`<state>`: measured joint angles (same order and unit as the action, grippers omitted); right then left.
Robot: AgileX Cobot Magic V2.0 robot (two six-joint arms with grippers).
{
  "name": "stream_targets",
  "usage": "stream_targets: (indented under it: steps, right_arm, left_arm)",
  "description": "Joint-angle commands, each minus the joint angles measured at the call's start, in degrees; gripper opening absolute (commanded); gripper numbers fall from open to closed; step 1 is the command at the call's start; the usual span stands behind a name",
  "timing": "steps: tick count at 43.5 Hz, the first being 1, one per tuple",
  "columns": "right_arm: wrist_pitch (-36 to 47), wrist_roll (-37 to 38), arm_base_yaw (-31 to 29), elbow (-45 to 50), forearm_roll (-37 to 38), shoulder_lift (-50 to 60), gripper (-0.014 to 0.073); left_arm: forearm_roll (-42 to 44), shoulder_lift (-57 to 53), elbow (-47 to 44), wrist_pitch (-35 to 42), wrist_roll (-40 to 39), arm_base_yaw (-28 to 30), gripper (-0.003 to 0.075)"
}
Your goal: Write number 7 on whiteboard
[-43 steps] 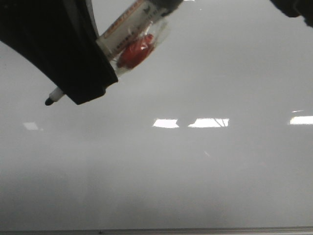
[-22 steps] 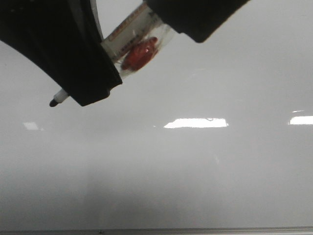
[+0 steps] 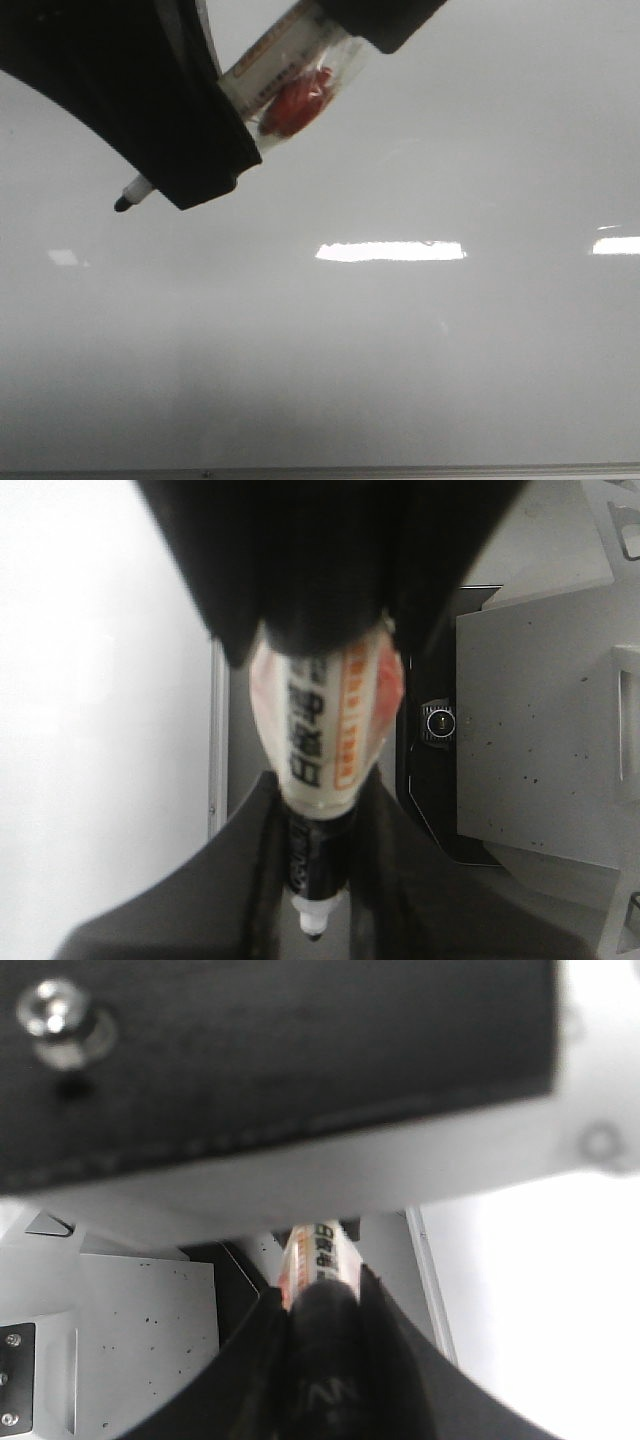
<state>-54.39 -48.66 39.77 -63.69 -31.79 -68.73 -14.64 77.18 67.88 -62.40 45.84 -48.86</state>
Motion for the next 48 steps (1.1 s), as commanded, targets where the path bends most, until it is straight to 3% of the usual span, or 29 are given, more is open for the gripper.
stream_targets:
  steps: [1, 4, 13, 16, 26, 33, 36, 41, 48]
  right_arm:
    - [1.81, -0.61, 0.0, -2.07, -2.46, 0.93, 0.0085]
    - [1.74, -0.61, 0.0, -2.07, -2.41, 0.93, 0.0042]
    - [1.9, -0.61, 0.0, -2.07, -2.25, 0.93, -0.006]
    - [2.11, -0.61, -0.17, -2.07, -2.05, 0.93, -0.0057]
    - [2.96, 6.24, -0.28, -2.07, 5.98, 3.24, -0.0058]
    - [3.17, 21.3, -0.61, -1.23, 19.99, 7.64, -0.0058]
    - [4.21, 27.68, -2.14, 0.45, 22.77, 9.68, -0.0058]
    - [10.21, 34.75, -5.86, 6.53, 22.02, 13.76, -0.0058]
    - [26.42, 36.31, -6.95, 16.58, 15.59, 17.04, -0.0058]
  left_arm:
    - [-1.78, -1.49, 1.88, 3.5, 0.02, -0.44, -0.0016]
    - [-1.78, -1.49, 1.88, 3.63, 0.02, -0.44, 0.0026]
    - [-1.62, -1.98, 1.88, 4.98, -0.71, -0.44, 0.0361]
    - [-1.24, -2.88, 1.88, 5.83, -1.47, -0.44, 0.0421]
    - [-0.5, -8.51, 1.88, 3.45, -4.62, 4.49, 0.0429]
    - [-2.75, -14.27, 0.81, 3.62, -7.91, 12.88, 0.0429]
    - [-5.04, -17.22, -1.08, 4.82, -8.0, 16.46, 0.0429]
    - [-7.47, -22.31, -5.89, 6.88, -8.47, 22.09, 0.0429]
    - [-7.55, -27.07, -11.83, 10.39, -9.65, 27.05, 0.0429]
